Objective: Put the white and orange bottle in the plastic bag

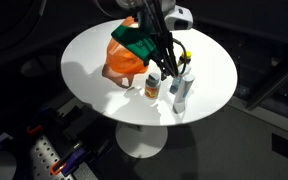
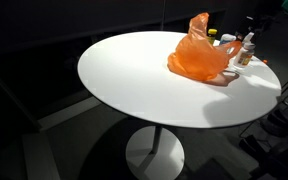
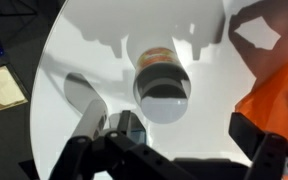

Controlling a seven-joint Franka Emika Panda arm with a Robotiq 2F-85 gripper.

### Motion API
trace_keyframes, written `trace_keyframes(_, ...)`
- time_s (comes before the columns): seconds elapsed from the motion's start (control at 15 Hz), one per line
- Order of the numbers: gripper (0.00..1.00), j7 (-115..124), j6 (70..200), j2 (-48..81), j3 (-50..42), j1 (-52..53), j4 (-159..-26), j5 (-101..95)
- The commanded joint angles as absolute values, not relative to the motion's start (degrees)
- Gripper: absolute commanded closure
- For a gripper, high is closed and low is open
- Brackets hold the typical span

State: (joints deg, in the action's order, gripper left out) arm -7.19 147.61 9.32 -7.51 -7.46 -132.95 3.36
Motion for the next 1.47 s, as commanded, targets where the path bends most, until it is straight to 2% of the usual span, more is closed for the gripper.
trace_keyframes(0.0, 0.0, -5.7, 144.9, 9.8, -7.6, -7.8, -131.6, 2.1)
trace_keyframes(0.2, 0.0, -5.0, 144.0, 9.4, -7.9, -7.8, -131.8, 1.4)
trace_keyframes(0.27, 0.25, -4.9, 144.0, 9.5, -8.0, -7.8, -131.7, 1.3)
trace_keyframes(0.33, 0.26, -4.9, 144.0, 9.5, -8.0, -7.8, -131.7, 1.2)
trace_keyframes(0.6, 0.6, -4.5, 145.5, 8.5, -8.2, -7.5, -132.6, -0.5)
trace_keyframes(0.8, 0.81, -4.6, 144.9, 5.1, -7.8, -7.0, -134.1, -1.9)
trace_keyframes(1.4, 0.81, -3.0, 142.2, -3.8, -5.0, -4.6, -132.4, -3.3)
